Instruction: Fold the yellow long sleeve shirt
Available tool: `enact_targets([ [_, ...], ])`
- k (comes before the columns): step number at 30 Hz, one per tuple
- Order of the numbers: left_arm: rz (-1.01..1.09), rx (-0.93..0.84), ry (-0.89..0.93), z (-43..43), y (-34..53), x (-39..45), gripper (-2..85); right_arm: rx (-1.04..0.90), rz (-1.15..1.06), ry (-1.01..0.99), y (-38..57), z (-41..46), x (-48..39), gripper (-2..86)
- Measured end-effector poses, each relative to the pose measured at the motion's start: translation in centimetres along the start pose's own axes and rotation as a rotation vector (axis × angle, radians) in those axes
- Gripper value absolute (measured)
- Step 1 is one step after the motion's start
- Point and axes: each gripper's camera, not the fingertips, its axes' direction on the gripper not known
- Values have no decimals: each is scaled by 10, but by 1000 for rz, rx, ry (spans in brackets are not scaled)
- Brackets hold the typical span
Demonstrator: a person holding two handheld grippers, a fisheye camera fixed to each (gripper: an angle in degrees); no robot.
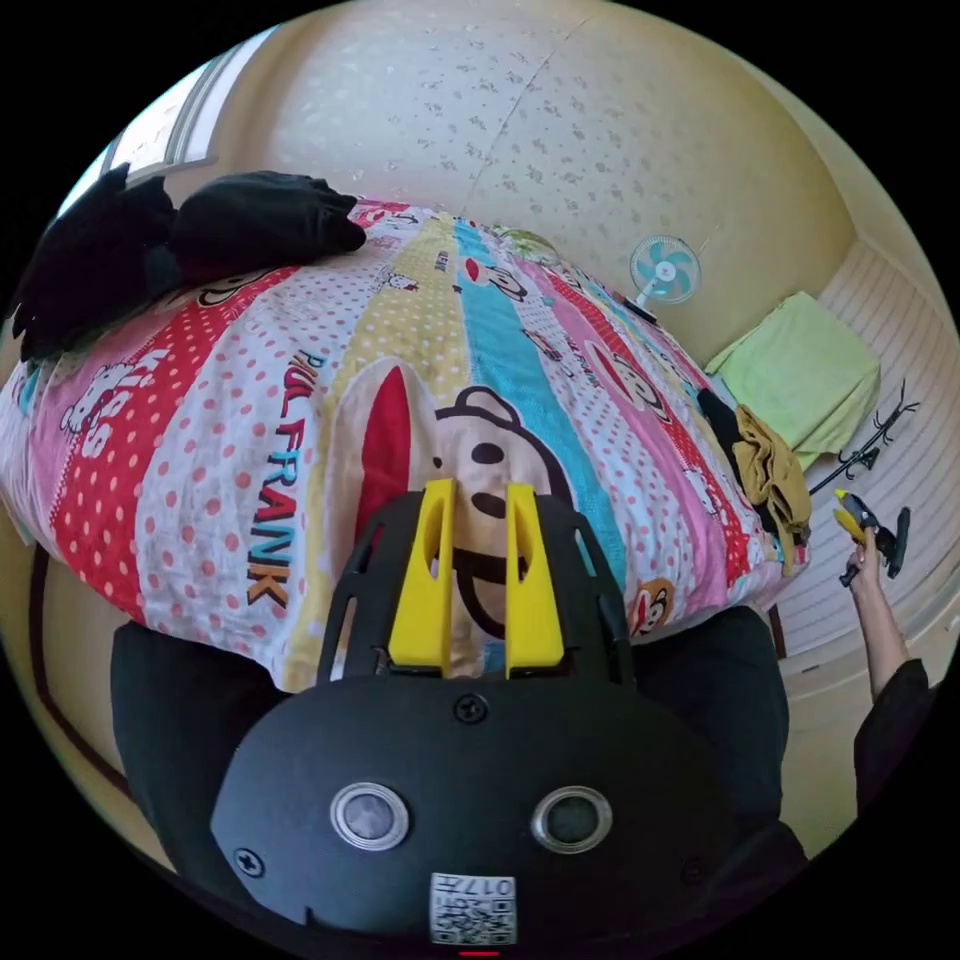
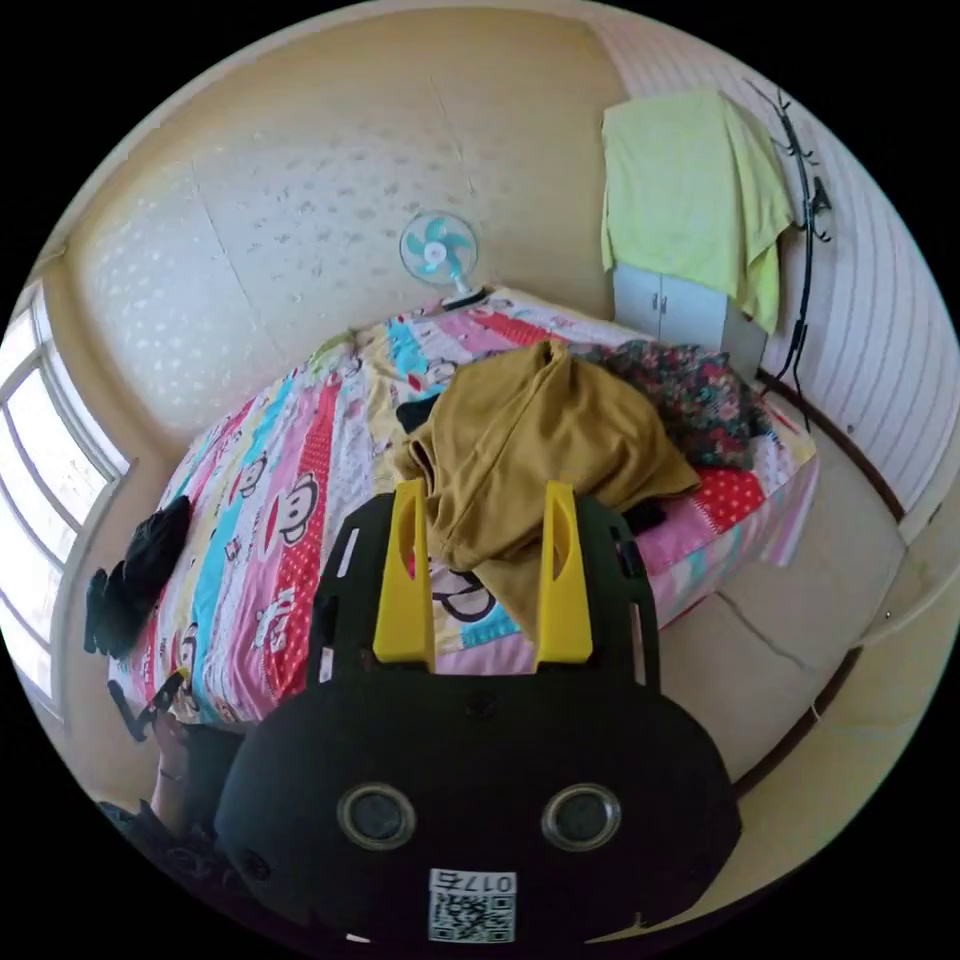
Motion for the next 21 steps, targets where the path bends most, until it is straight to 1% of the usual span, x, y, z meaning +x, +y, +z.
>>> enact_targets([
  [1,14,-5,-10,1,-2,0,86,-68,12,23,-3,29,-4,148],
  [2,21,-10,-17,1,-3,0,87,-178,35,36,-6,62,-7,131],
  [3,32,-19,-22,2,-7,-1,87,-233,59,47,-7,78,-8,122],
  [4,32,-23,-15,3,-10,-5,87,-294,111,69,-8,98,-15,76],
  [5,30,-24,-9,3,-11,-7,86,-239,120,33,-11,95,-36,49],
  [6,25,-26,6,3,-14,-13,85,-180,103,23,-12,88,-53,46],
  [7,17,-29,22,3,-17,-19,83,-69,31,7,-14,70,-93,40],
  [8,10,-31,32,2,-18,-22,83,-30,-42,8,-18,59,-138,35],
  [9,-2,-37,57,2,-22,-29,82,-31,-76,2,-20,54,-161,33],
  [10,-7,-40,80,1,-25,-35,81,-48,-157,-45,-24,46,-204,30],
  [11,-10,-40,89,1,-27,-38,80,-29,-252,-179,-24,29,-243,28],
  [12,-20,-42,107,1,-30,-45,79,-18,-296,-276,-25,18,-260,27],
  [13,-27,-45,125,1,-34,-51,78,-27,-362,-510,-29,-5,-291,25],
  [14,-30,-46,133,1,-35,-54,78,-26,-380,-736,-35,-34,-316,23],
  [15,-30,-48,150,0,-37,-60,78,-9,-379,-832,-37,-49,-325,23],
  [16,-22,-48,168,-2,-39,-66,79,45,-384,-976,-44,-82,-338,21],
  [17,-17,-49,177,-3,-39,-69,81,101,-397,-1048,-51,-114,-346,20],
  [18,-13,-47,200,-7,-40,-75,84,125,-396,-1057,-55,-128,-347,20],
  [19,-21,-39,228,-12,-40,-83,90,159,-351,-1063,-63,-149,-341,19],
  [21,-35,-1,272,-25,-41,-97,95,170,-260,-1182,-73,-162,-314,18],
])
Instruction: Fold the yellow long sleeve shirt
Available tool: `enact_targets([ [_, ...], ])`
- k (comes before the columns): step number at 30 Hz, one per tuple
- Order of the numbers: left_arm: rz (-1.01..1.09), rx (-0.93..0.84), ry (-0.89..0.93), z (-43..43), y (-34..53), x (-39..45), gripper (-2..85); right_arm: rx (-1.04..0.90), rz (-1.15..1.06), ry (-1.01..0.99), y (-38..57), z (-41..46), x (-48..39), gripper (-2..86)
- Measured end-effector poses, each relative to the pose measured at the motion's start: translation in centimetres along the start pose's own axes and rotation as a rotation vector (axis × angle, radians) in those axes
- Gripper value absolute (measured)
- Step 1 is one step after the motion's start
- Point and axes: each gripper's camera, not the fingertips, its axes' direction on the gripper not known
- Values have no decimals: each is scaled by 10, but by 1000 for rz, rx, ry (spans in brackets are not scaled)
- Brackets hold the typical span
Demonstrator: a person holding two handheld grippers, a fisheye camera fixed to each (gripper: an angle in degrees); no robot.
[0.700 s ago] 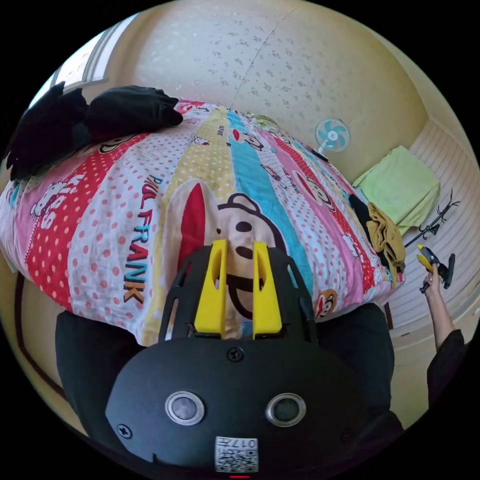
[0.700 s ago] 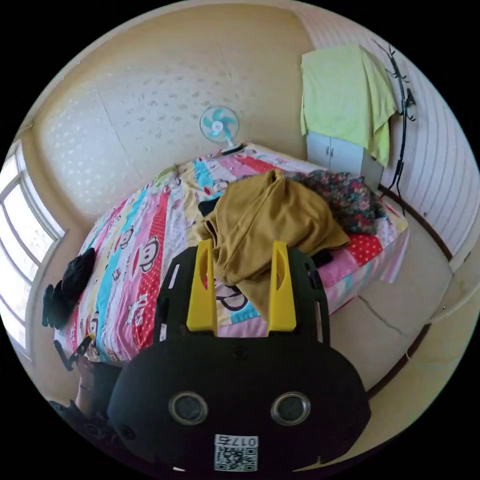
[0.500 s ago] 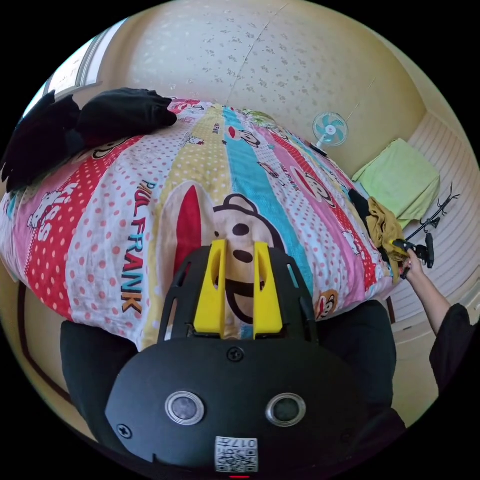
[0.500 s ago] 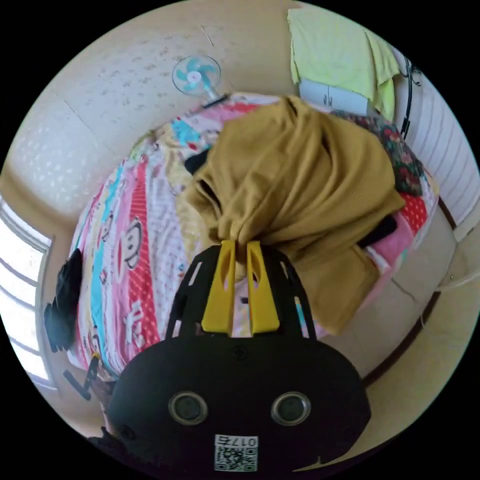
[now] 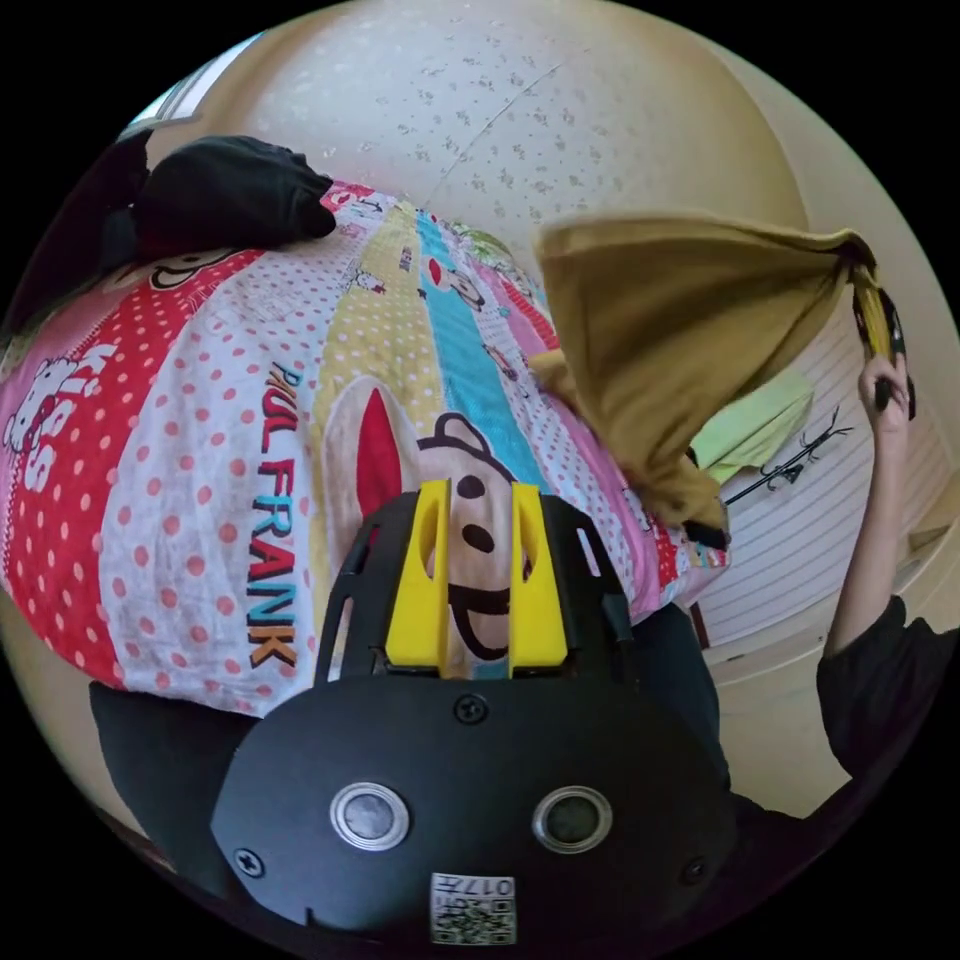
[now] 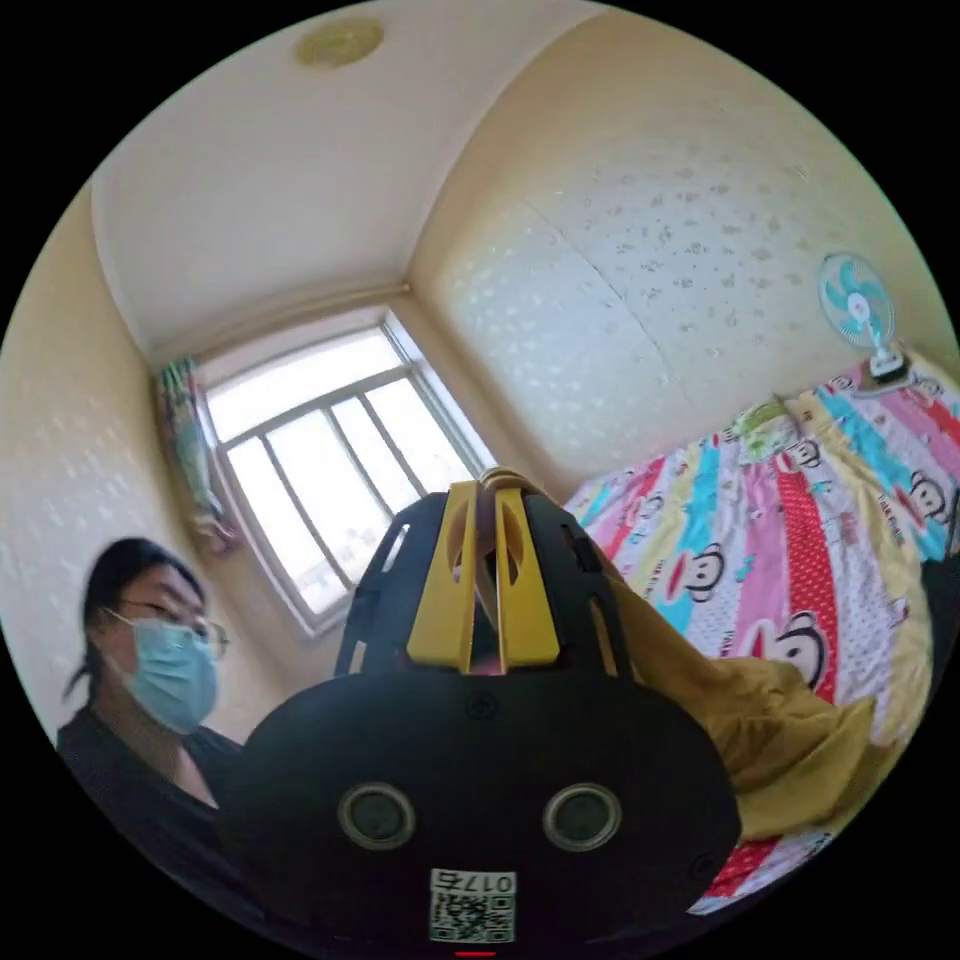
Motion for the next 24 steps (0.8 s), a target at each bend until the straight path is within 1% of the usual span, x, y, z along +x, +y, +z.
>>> enact_targets([
  [2,-12,51,19,-18,-1,-11,96,121,136,-210,4,-48,26,17],
  [3,-28,83,21,-29,-2,-20,96,156,161,-233,9,-61,34,17],
  [6,-92,134,54,-49,-2,-45,97,243,275,-167,47,-128,72,18],
  [7,-114,137,78,-53,-2,-54,97,279,352,-130,72,-158,87,18],
  [9,-133,133,102,-57,-2,-64,97,335,460,-23,118,-207,101,21],
  [11,-125,124,105,-59,-1,-67,98,365,568,281,181,-269,98,28],
  [12,-104,116,101,-60,-2,-66,98,347,589,367,194,-281,95,30],
  [14,-56,99,104,-59,-3,-62,100,131,677,690,232,-299,93,44],
  [15,-24,86,125,-56,-4,-59,101,73,690,773,236,-297,91,51],
  [16,14,65,165,-52,-5,-55,105,-15,676,919,240,-289,83,63],
  [17,29,51,184,-50,-6,-53,106,-60,605,1023,235,-277,72,71],
  [18,57,24,215,-44,-6,-49,109,-70,555,1065,229,-269,65,75],
  [19,91,-3,239,-38,-6,-43,111,-80,459,1116,216,-252,55,82],
  [20,107,-16,247,-35,-6,-39,111,-91,361,1113,201,-231,50,91],
  [21,147,-42,261,-30,-5,-32,112,-103,319,1088,193,-219,50,97],
  [23,216,-82,271,-24,-2,-19,112,-206,213,894,162,-163,68,122],
  [24,265,-107,268,-21,-1,-10,112,-236,198,844,155,-147,76,127],
])
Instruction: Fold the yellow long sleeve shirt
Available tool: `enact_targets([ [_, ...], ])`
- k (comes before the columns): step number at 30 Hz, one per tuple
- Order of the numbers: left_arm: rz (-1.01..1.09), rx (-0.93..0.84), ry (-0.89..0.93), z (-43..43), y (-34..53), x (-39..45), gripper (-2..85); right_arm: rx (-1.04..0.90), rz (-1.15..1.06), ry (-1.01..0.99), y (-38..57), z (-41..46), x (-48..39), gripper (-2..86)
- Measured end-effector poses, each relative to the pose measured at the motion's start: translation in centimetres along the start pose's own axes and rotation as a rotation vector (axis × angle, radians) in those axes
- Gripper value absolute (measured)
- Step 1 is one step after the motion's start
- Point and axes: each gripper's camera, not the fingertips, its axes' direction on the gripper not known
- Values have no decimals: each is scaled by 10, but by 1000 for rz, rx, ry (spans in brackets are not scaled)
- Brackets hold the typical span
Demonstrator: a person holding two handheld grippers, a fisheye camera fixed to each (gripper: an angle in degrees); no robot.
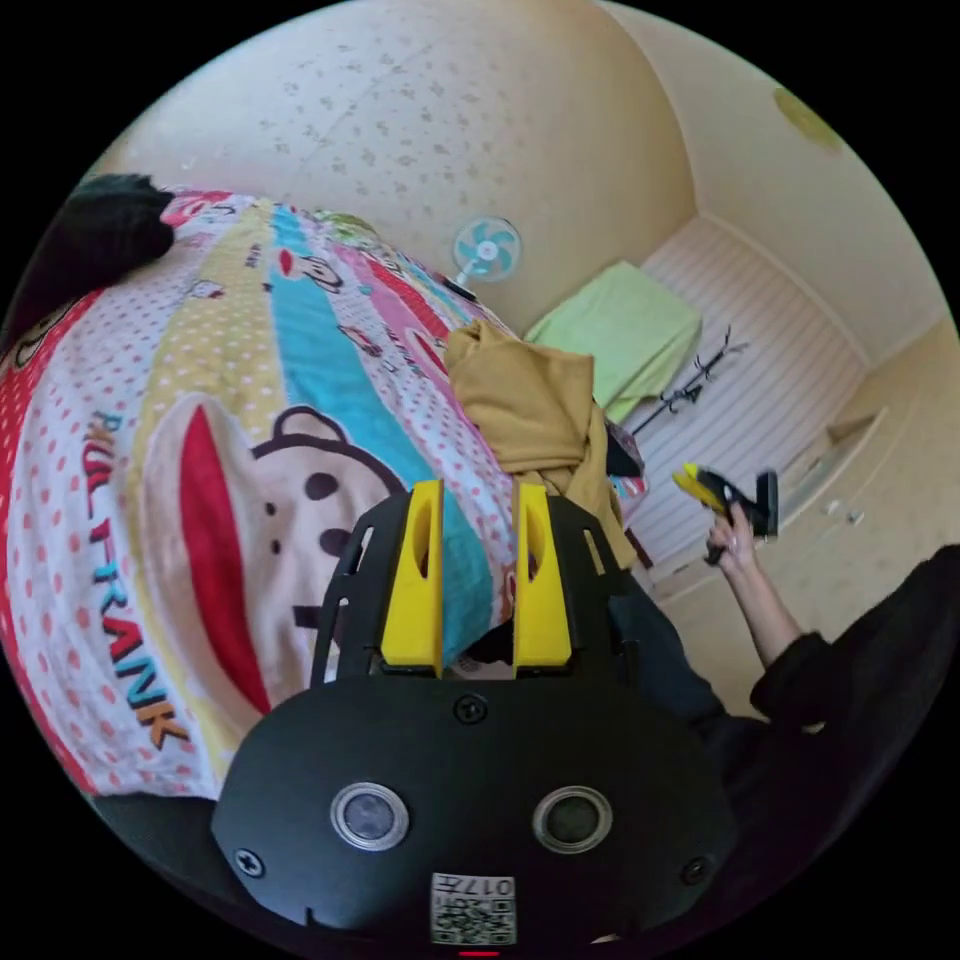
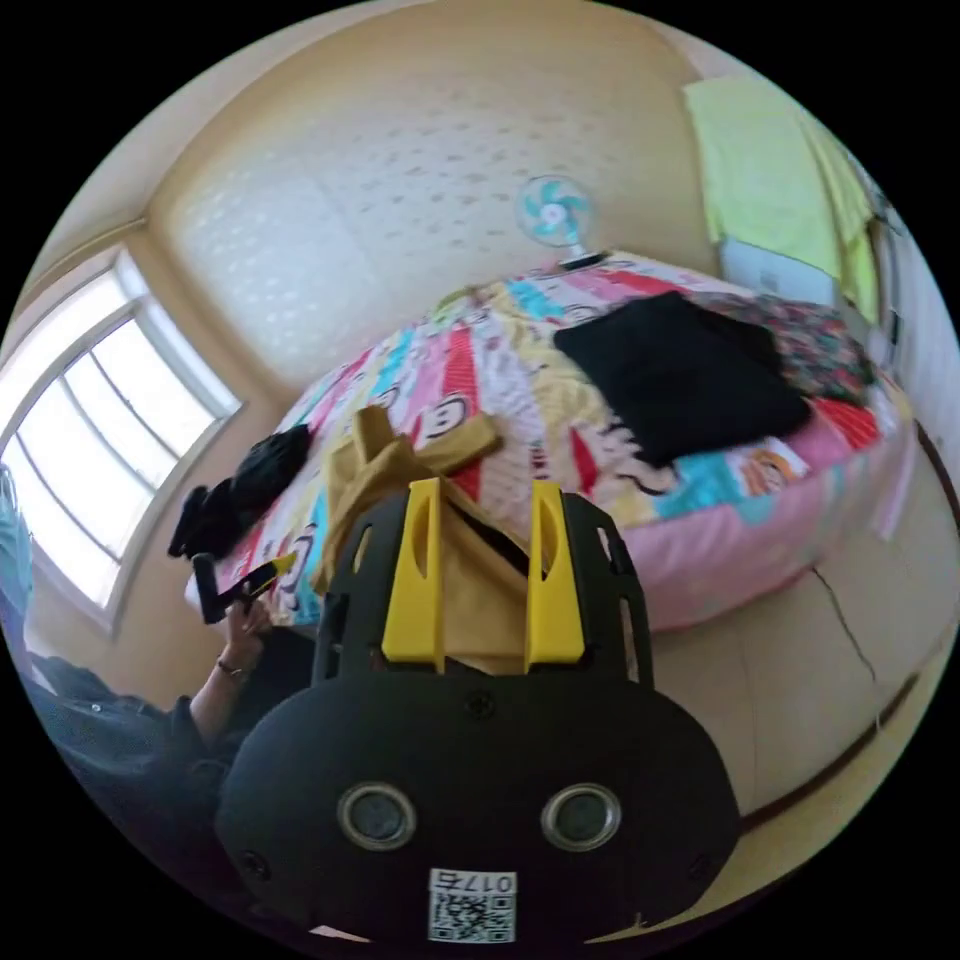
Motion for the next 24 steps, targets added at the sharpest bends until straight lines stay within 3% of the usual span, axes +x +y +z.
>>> enact_targets([
  [4,95,-67,22,11,0,18,113,-79,-181,-178,-58,91,-80,152],
  [7,10,-55,147,17,0,13,114,-125,-369,-18,-85,150,-150,158],
  [10,-125,-49,223,35,-4,6,108,-344,-401,284,-100,231,-189,114],
  [12,-217,-126,231,56,-10,5,68,-423,-400,270,-102,254,-196,56],
  [15,-229,-217,273,70,-22,17,19,-265,-358,102,-127,199,-208,43],
  [21,-127,188,355,-71,-61,41,-8,247,-350,-136,-163,-1,-189,28],
  [24,27,295,262,-136,-47,76,-8,431,-316,-279,-154,-68,-137,22],
])
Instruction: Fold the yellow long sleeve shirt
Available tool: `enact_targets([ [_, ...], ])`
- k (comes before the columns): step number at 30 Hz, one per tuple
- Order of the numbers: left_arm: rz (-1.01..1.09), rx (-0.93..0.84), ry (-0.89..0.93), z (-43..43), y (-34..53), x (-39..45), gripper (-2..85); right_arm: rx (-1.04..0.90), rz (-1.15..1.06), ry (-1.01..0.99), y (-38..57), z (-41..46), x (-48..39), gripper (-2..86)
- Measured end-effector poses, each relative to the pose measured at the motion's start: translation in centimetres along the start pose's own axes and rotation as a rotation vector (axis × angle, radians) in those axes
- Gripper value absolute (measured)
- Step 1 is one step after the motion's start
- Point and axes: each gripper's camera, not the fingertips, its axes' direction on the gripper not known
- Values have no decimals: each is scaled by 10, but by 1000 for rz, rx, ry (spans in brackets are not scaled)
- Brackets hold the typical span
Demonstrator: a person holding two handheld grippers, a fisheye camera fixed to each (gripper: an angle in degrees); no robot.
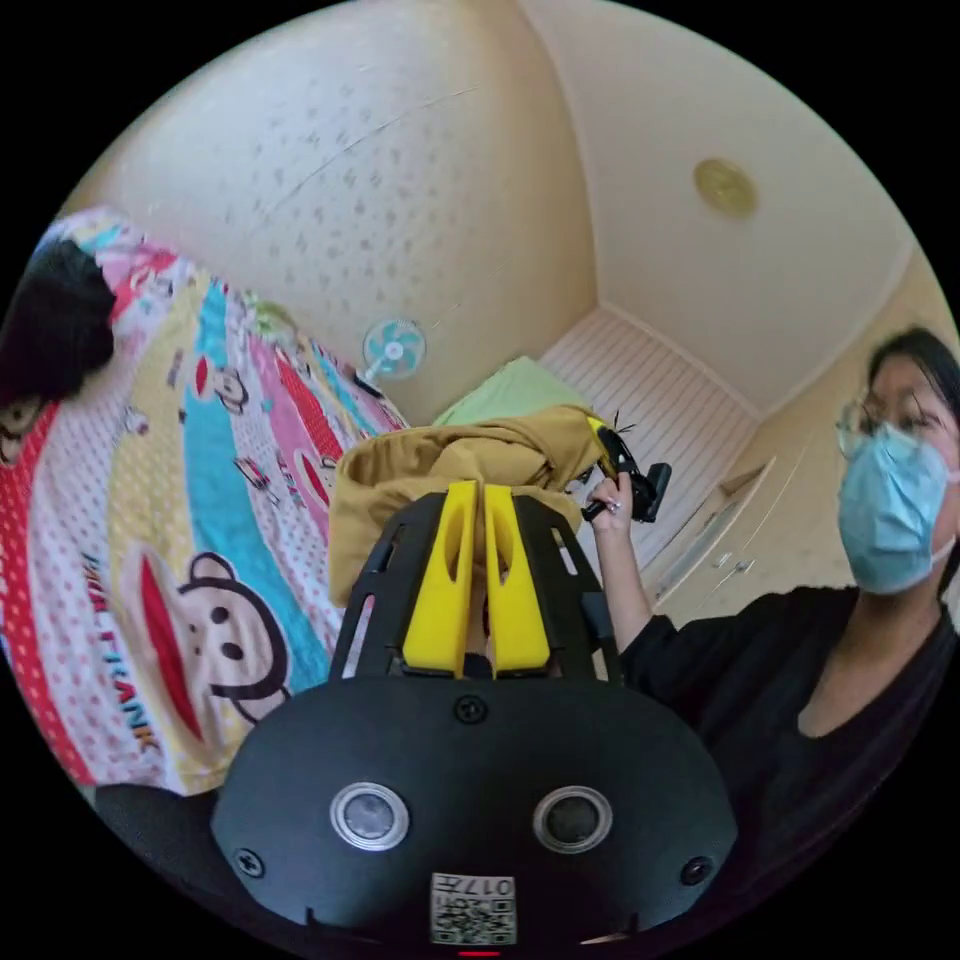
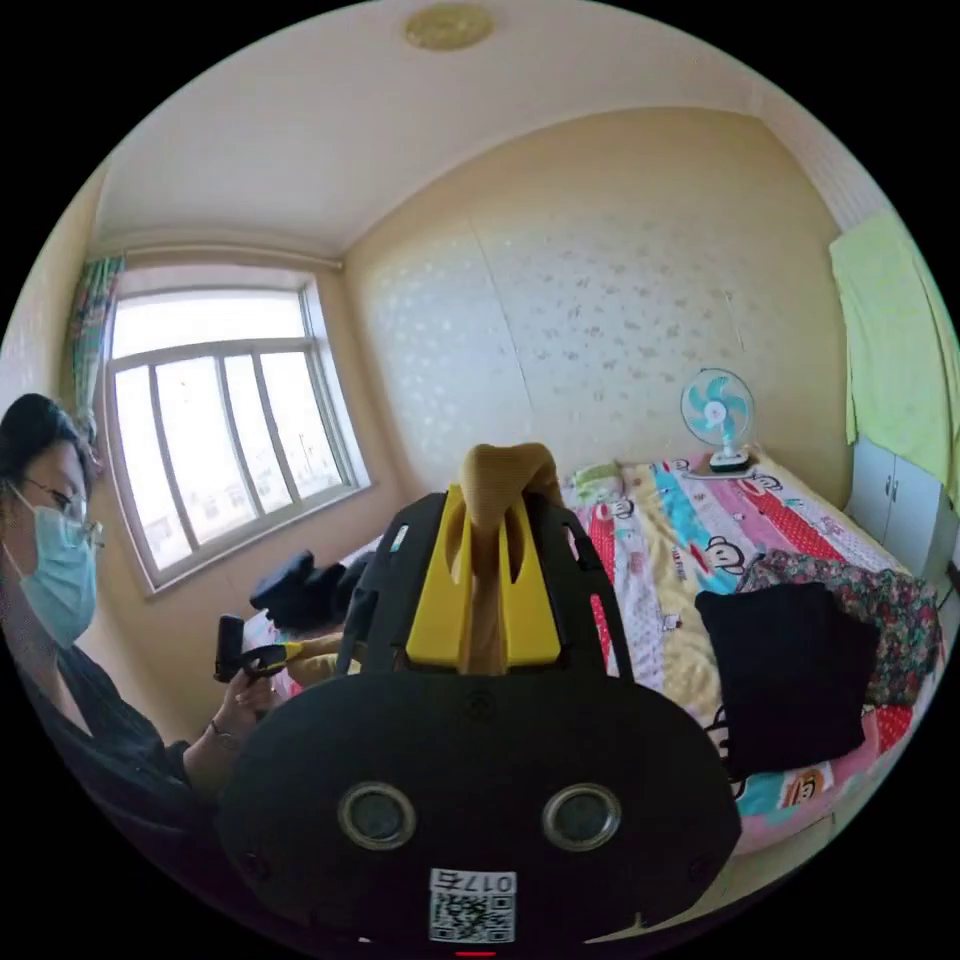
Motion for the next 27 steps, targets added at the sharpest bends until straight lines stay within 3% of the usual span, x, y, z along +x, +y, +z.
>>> enact_targets([
  [3,18,-129,-74,-12,23,16,-7,-77,124,59,30,-29,58,21],
  [5,-13,-247,-58,-1,49,9,-5,-307,328,91,91,-21,117,26],
  [8,-205,-380,-175,15,97,-16,6,-630,620,251,194,-1,175,57],
  [10,-302,-401,-232,12,117,-30,46,-669,701,326,235,-4,181,86],
  [14,-269,-379,-315,16,98,-22,79,-508,546,497,225,-17,134,119],
  [16,-148,-468,-308,59,73,-7,102,-473,404,429,203,1,106,129],
  [20,27,-614,-236,166,59,13,115,-667,181,186,182,103,71,156],
  [24,168,-884,-257,312,92,17,101,-1066,107,218,220,203,78,129],
  [25,169,-972,-307,339,103,12,78,-1062,60,224,219,206,79,93],
  [27,161,-954,-267,341,98,12,39,-962,46,269,200,184,86,55],
])
